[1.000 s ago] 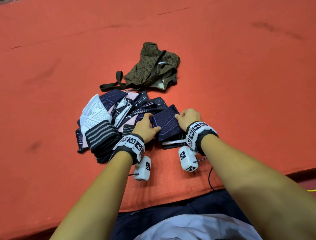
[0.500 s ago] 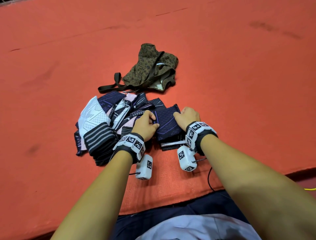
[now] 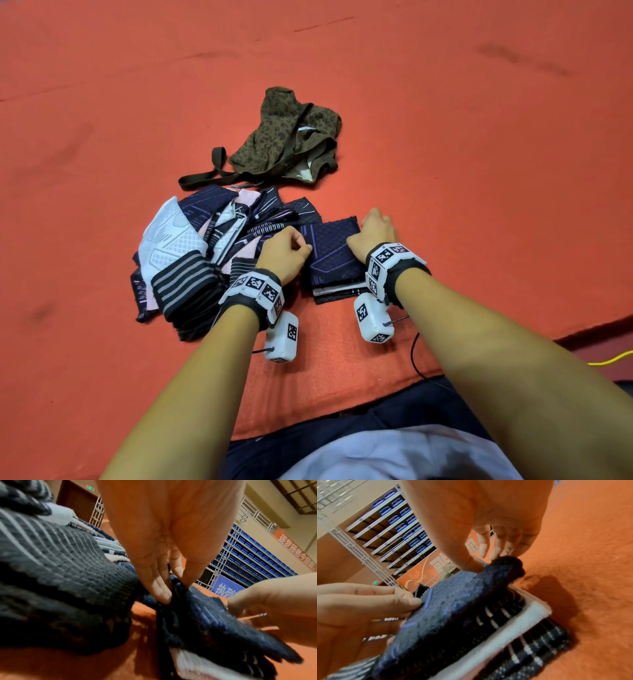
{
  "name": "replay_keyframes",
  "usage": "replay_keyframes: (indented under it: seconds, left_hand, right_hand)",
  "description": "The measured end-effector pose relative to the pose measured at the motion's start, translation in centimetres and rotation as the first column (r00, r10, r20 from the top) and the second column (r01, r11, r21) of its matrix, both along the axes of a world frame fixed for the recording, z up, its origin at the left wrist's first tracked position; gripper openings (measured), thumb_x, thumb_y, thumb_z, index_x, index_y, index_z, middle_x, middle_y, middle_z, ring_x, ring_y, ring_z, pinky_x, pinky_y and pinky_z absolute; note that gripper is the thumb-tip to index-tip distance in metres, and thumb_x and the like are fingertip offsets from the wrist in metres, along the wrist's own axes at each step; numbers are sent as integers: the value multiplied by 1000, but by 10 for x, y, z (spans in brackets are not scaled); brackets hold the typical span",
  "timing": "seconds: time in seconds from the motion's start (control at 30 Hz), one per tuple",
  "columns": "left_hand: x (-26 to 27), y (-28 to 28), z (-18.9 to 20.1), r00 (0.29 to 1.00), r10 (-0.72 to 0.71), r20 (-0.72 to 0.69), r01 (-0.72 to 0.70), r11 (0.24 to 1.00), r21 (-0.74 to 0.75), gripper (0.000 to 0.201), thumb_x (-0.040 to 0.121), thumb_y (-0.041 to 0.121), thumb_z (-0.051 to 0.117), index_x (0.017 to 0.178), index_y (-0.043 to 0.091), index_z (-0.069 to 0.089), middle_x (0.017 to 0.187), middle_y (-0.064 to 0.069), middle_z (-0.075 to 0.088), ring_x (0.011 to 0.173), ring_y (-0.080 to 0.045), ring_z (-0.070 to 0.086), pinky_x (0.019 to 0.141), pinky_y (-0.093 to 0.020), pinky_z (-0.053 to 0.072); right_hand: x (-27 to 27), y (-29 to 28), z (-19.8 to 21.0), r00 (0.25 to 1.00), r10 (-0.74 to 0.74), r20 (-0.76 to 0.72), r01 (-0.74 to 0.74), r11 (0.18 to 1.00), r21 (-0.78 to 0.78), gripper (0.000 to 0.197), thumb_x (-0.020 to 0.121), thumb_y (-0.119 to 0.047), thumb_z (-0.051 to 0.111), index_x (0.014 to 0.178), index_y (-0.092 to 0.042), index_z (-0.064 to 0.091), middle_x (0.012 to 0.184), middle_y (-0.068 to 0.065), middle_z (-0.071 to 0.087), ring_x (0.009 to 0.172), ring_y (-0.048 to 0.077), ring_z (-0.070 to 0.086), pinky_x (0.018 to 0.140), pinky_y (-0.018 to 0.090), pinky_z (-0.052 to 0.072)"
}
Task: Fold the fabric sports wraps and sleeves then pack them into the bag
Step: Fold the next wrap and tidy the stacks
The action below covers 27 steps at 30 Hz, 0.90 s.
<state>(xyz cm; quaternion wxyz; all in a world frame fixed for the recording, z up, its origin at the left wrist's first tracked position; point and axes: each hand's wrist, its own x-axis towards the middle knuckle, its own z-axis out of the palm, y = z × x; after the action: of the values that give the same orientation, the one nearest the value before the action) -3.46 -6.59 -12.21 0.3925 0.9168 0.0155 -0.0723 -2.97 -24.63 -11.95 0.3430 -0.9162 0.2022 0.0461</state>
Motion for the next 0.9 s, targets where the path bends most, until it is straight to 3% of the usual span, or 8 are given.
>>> replay_keyframes:
  seconds: [0.07, 0.13, 0.23, 0.37, 0.47, 0.53, 0.73, 0.9]
  left_hand:
    - [1, 1, -1, 1000, -15, -18, 15, 1000, -18, 15, 88, 21, 69, 81, 19, 55, 78, -3, 69, 71, -29, 70, 74, -47, 59]
    - [1, 2, -2, 998, -52, -34, 51, 998, -26, 19, 85, 19, 71, 82, 22, 53, 81, -3, 67, 72, -28, 66, 74, -47, 59]
    - [2, 1, -3, 993, -117, -23, 117, 993, 21, 27, 80, 14, 75, 90, 25, 52, 100, -13, 62, 64, -21, 60, 69, -36, 53]
    - [5, 0, -4, 989, -149, 1, 147, 974, 175, 38, 79, 6, 75, 114, 12, 60, 110, -9, 48, 79, -15, 52, 79, -18, 39]
    - [5, -5, -3, 981, -187, -56, 194, 963, 185, 47, 79, 9, 74, 123, 8, 58, 114, -9, 52, 84, -18, 55, 82, -26, 46]
    - [4, -7, -5, 976, -197, -97, 212, 958, 192, 53, 79, 14, 76, 127, 8, 55, 117, -9, 52, 87, -18, 55, 79, -24, 44]
    - [5, -11, -8, 977, -190, -96, 209, 942, 262, 57, 81, 18, 75, 132, 7, 53, 120, -11, 53, 104, -25, 57, 97, -34, 46]
    - [12, -5, 1, 967, -222, -128, 248, 937, 245, 44, 86, 15, 70, 128, 8, 59, 111, -6, 62, 95, -22, 60, 89, -26, 45]
  right_hand:
    - [1, 1, 1, 995, 54, 87, -48, 997, -66, 38, 79, -9, 60, 116, -11, 53, 118, 12, 51, 108, 33, 52, 91, 40, 47]
    - [3, 6, 6, 977, 122, 172, -110, 991, -79, 23, 81, -9, 60, 103, -16, 56, 110, 7, 51, 100, 30, 53, 80, 34, 45]
    - [6, 17, 10, 962, 242, 127, -232, 969, -88, 7, 85, -19, 61, 88, -24, 56, 99, 2, 59, 86, 28, 60, 69, 31, 42]
    - [5, 24, -1, 935, 345, -88, -353, 929, -113, 27, 85, -19, 62, 111, -14, 54, 103, 10, 64, 86, 32, 61, 66, 32, 45]
    - [3, 23, -11, 947, 314, -67, -320, 941, -107, 29, 86, -18, 61, 112, -12, 52, 105, 10, 65, 90, 33, 61, 70, 33, 45]
    - [3, 26, -14, 954, 294, -62, -299, 948, -107, 33, 86, -21, 61, 115, -11, 50, 108, 11, 64, 93, 34, 62, 70, 34, 45]
    - [7, 31, -18, 938, 326, -120, -338, 936, -101, 45, 87, -24, 61, 124, -6, 42, 120, 15, 57, 97, 36, 62, 68, 34, 42]
    - [21, 31, 0, 887, 379, -265, -418, 902, -111, 34, 90, -21, 59, 116, -5, 46, 107, 16, 59, 83, 32, 55, 63, 32, 42]
